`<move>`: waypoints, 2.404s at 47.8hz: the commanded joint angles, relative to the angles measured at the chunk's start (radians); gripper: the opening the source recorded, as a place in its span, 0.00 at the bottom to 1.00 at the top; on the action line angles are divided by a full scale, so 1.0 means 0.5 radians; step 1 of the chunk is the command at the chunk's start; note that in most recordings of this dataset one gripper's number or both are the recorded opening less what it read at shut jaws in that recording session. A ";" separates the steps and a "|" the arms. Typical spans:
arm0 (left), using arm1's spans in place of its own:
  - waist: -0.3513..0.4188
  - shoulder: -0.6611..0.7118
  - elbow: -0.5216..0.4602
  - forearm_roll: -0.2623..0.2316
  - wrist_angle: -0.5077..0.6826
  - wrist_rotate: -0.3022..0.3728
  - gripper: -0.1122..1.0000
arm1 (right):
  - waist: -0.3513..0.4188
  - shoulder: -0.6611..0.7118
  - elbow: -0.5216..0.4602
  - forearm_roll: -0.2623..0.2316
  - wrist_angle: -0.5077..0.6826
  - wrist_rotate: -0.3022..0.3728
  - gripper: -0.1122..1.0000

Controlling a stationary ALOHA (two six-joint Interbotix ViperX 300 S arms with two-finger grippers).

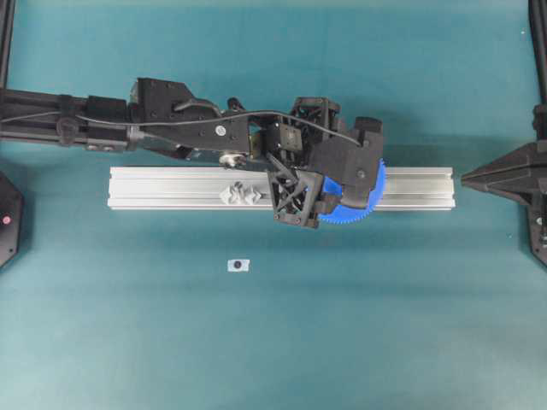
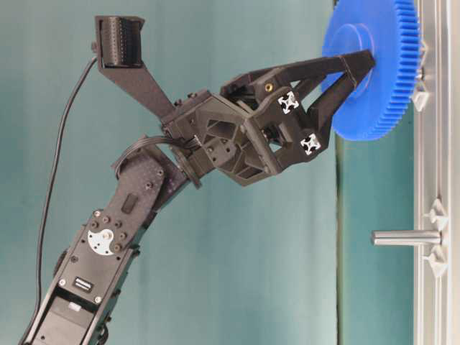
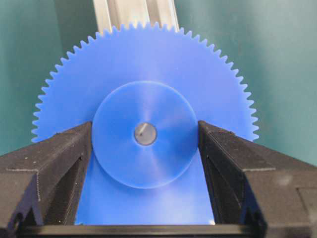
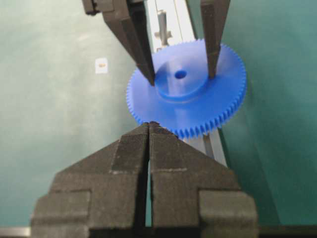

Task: Find the location of the shaft and insert the large gear.
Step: 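Carry the blue gear with the left gripper over the rail toward the shaft, then align the gear's center hole above the metal shaft with the left gripper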

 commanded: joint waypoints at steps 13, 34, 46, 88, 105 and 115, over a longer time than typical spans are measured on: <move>0.089 -0.052 -0.055 0.006 -0.012 0.003 0.73 | -0.031 0.009 -0.018 -0.003 -0.009 0.015 0.10; 0.129 -0.018 -0.061 0.006 -0.009 -0.006 0.73 | -0.031 0.009 -0.018 -0.003 -0.015 0.015 0.10; 0.144 -0.025 -0.049 0.006 -0.006 -0.009 0.73 | -0.031 0.009 -0.018 0.000 -0.015 0.018 0.10; 0.003 -0.098 0.083 0.006 0.261 -0.193 0.73 | -0.031 0.009 -0.021 -0.003 -0.018 0.018 0.10; 0.037 -0.089 0.049 0.006 0.291 -0.196 0.73 | -0.031 0.009 -0.028 0.000 -0.015 0.018 0.10; 0.061 -0.098 0.031 0.006 0.313 -0.202 0.73 | -0.031 0.009 -0.031 0.000 -0.025 0.018 0.10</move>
